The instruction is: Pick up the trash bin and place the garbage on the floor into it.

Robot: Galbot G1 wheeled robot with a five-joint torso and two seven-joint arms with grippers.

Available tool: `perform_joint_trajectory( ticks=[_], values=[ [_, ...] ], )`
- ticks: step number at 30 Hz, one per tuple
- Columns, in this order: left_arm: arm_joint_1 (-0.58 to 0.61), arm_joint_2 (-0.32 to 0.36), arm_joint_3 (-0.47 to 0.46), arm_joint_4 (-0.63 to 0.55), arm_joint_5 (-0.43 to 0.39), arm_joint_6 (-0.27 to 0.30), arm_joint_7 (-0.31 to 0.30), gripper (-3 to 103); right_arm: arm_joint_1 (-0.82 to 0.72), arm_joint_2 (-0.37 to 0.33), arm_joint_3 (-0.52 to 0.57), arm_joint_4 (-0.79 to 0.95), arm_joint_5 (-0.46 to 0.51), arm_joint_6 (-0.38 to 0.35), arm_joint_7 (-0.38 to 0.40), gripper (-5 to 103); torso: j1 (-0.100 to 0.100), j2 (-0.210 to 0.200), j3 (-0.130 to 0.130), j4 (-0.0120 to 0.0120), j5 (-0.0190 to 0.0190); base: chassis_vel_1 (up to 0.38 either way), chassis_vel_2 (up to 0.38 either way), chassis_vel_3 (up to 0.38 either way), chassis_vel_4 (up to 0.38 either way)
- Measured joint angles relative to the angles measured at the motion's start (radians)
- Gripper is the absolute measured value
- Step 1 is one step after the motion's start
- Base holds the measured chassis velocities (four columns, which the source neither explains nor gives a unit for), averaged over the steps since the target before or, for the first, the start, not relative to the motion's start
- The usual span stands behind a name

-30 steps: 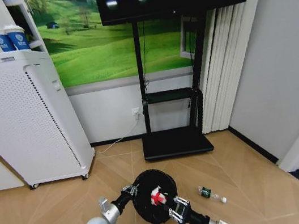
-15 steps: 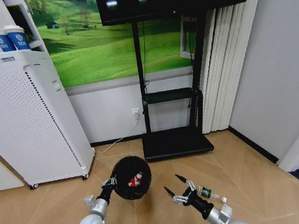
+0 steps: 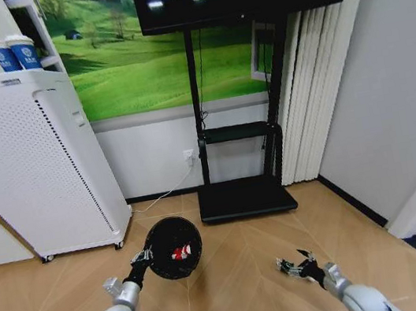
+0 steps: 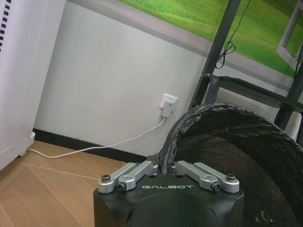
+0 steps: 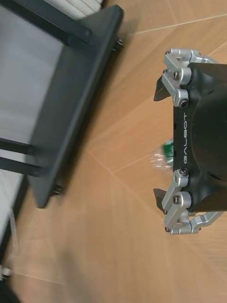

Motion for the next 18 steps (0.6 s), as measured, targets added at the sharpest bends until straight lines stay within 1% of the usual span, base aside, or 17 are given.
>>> perform_joint_trajectory(
  ticks=[1, 3, 4, 5, 7, 9, 10, 12, 15, 16, 18],
  values=[
    [0.004, -0.004, -0.004, 0.001, 0.004, -0.002, 0.004, 4, 0.011, -0.007, -0.004, -0.025, -0.008, 0.000, -0.025, 100, 0.000, 0.000, 0.000, 0.0001, -0.0003, 0.000, 0.000, 0.000, 0.000],
    [0.013, -0.010, -0.009, -0.002, 0.006, -0.004, 0.006, 4, 0.030, -0.007, -0.013, -0.058, -0.014, 0.000, -0.047, 100, 0.000, 0.000, 0.000, 0.0001, 0.0001, 0.000, 0.000, 0.000, 0.000],
    [0.020, -0.012, -0.010, -0.007, 0.007, -0.004, 0.007, 4, 0.042, -0.004, -0.020, -0.081, -0.028, 0.003, -0.056, 100, 0.000, 0.000, 0.000, 0.0005, 0.0000, 0.000, 0.000, 0.000, 0.000],
    [0.020, -0.012, -0.010, -0.007, 0.007, -0.004, 0.007, 4, 0.042, -0.004, -0.020, -0.081, -0.028, 0.003, -0.056, 100, 0.000, 0.000, 0.000, 0.0005, 0.0000, 0.000, 0.000, 0.000, 0.000],
    [0.026, -0.012, -0.007, -0.010, 0.010, -0.004, 0.009, 4, 0.058, 0.002, -0.026, -0.121, -0.060, 0.012, -0.073, 100, 0.000, 0.000, 0.000, 0.0006, 0.0002, 0.000, 0.000, 0.000, 0.000],
    [0.026, -0.012, -0.002, -0.010, 0.011, -0.004, 0.010, 4, 0.061, 0.004, -0.026, -0.137, -0.070, 0.014, -0.077, 100, 0.000, 0.000, 0.000, 0.0005, 0.0002, 0.000, 0.000, 0.000, 0.000],
    [0.022, -0.010, 0.004, -0.006, 0.012, -0.005, 0.016, 4, 0.071, 0.006, -0.027, -0.166, -0.085, 0.018, -0.081, 100, 0.000, 0.000, 0.000, -0.0001, -0.0003, 0.000, 0.000, 0.000, 0.000],
    [0.022, -0.008, 0.005, -0.003, 0.012, -0.005, 0.019, 4, 0.081, 0.008, -0.029, -0.185, -0.095, 0.020, -0.086, 100, 0.000, 0.000, 0.000, -0.0002, -0.0002, 0.000, 0.000, 0.000, 0.000],
    [0.025, -0.007, 0.002, -0.002, 0.012, -0.006, 0.025, 4, 0.107, 0.009, -0.038, -0.224, -0.110, 0.029, -0.090, 100, 0.000, 0.000, 0.000, -0.0001, -0.0001, 0.000, 0.000, 0.000, 0.000],
    [0.029, -0.007, 0.000, -0.002, 0.011, -0.006, 0.030, 4, 0.122, 0.010, -0.044, -0.245, -0.115, 0.034, -0.090, 100, 0.000, 0.000, 0.000, 0.0005, -0.0002, 0.000, 0.000, 0.000, 0.000],
    [0.030, -0.006, 0.000, -0.002, 0.011, -0.007, 0.033, 4, 0.136, 0.010, -0.049, -0.265, -0.117, 0.038, -0.091, 100, 0.000, 0.000, 0.000, 0.0006, -0.0001, 0.000, 0.000, 0.000, 0.000]
  ],
)
